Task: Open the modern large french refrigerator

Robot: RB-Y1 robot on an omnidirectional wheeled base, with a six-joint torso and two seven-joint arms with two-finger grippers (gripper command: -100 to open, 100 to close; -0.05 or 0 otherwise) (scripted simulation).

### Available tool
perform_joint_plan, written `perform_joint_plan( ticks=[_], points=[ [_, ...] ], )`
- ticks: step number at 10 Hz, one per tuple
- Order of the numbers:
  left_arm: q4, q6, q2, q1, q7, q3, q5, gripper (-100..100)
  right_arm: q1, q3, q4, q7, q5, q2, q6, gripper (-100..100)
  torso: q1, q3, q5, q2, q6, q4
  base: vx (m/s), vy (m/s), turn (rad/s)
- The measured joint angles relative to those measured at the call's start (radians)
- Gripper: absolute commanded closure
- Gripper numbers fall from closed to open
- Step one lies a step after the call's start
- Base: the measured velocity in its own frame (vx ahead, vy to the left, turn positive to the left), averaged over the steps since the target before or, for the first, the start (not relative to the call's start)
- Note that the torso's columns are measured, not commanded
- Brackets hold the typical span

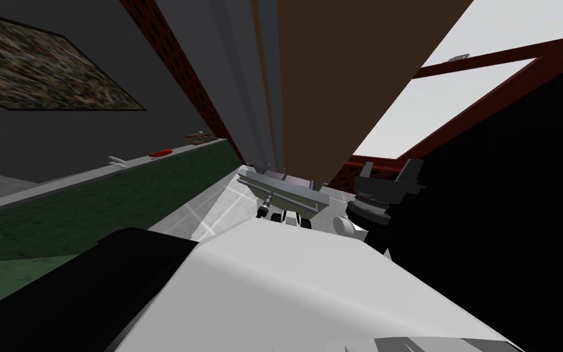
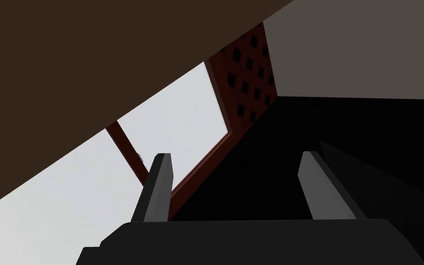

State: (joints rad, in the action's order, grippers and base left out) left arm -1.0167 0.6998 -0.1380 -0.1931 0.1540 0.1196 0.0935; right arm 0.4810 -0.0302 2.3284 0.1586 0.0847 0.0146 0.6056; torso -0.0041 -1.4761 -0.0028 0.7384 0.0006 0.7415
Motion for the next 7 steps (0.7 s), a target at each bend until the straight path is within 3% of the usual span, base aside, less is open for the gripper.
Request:
perform_joint_plan(
  ticks=[3,6,7],
  points=[
    [-0.034,0.003,-0.013,-0.021,-0.009,0.009,0.002,100,0.000,0.000,0.000,0.000,0.000,0.000,0.000,0,0.001,0.006,0.000,0.014,-0.003,0.000,-0.214,0.044,0.022],
    [-0.048,0.003,-0.018,-0.034,-0.013,0.015,0.003,100,0.000,0.000,0.000,0.000,0.000,0.000,0.000,0,-0.002,0.004,-0.002,0.012,-0.005,0.000,-0.139,0.042,-0.013],
    [-0.055,0.009,-0.022,-0.041,-0.015,0.018,0.003,-100,0.000,0.000,0.000,0.000,0.000,0.000,0.000,0,-0.001,0.007,-0.001,0.016,-0.005,0.001,-0.141,0.031,-0.020]
  ],
)
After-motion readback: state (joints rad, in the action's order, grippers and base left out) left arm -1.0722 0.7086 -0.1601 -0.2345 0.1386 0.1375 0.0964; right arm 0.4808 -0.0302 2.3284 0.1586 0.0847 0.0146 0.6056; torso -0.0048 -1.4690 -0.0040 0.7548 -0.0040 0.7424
